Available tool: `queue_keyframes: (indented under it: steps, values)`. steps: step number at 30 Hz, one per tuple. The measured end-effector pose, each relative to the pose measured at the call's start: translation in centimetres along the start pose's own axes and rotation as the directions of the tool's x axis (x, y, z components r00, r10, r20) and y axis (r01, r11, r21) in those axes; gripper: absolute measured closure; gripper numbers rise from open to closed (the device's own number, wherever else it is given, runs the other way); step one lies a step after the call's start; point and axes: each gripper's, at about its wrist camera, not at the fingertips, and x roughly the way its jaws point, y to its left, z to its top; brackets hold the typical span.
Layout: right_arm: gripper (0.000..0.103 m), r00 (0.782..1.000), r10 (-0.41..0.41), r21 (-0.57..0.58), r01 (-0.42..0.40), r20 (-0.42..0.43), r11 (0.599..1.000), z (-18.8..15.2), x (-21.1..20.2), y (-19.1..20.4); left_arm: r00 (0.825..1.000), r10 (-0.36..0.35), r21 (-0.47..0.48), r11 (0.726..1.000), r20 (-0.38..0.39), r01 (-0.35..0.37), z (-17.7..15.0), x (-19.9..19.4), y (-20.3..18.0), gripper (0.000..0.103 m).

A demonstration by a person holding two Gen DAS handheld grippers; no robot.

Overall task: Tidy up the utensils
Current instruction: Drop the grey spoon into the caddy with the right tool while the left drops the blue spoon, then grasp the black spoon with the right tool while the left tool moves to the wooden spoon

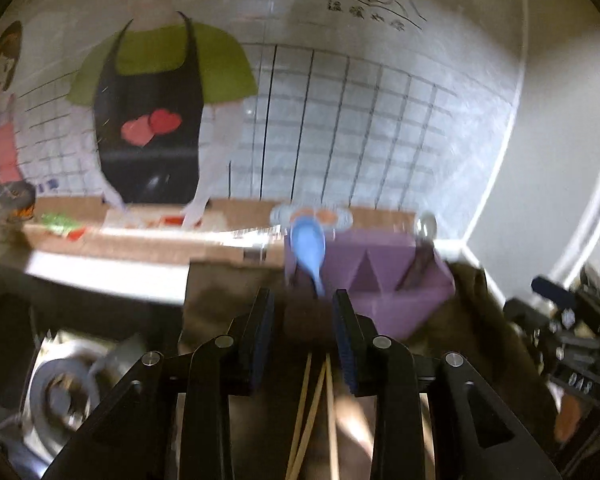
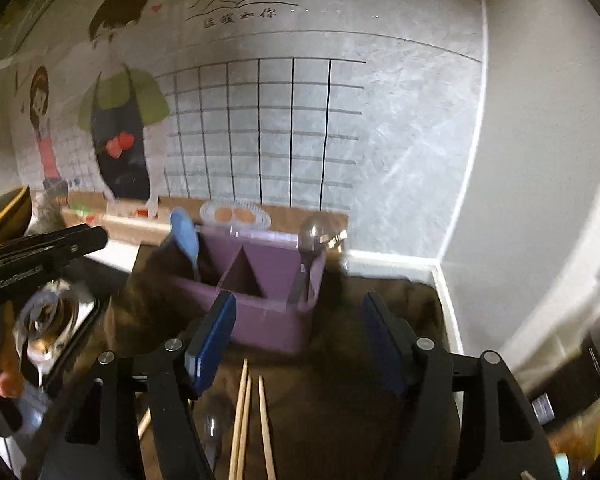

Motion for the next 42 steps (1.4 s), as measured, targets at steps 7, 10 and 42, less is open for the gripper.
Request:
queue_keyframes:
  steps: [7,10,42]
  values:
    - [0.037,0.997,-0.047,-0.011,0.046,-0.069,0.999,-3.4,-2.8,1.4,0.999,-0.005,0.046,0.999,-0.033,0.006,-6.1,-4.5,0.2,0.071]
    - [0.040,0.996,0.025,-0.003,-0.026,-0.086,1.000,-5.1,-3.9,1.5,0.999,-0.033,0.018,0.999,-0.030,0.033,-8.6,-6.4,1.0,0.071]
    - [0.076,0.910,0.170,0.045,-0.165,-0.377,0.985,-10.0,8.6,7.0,0.988,0.010,-0.136,0.990,-0.155,-0.031,-14.6,-6.4,2.7,0.071]
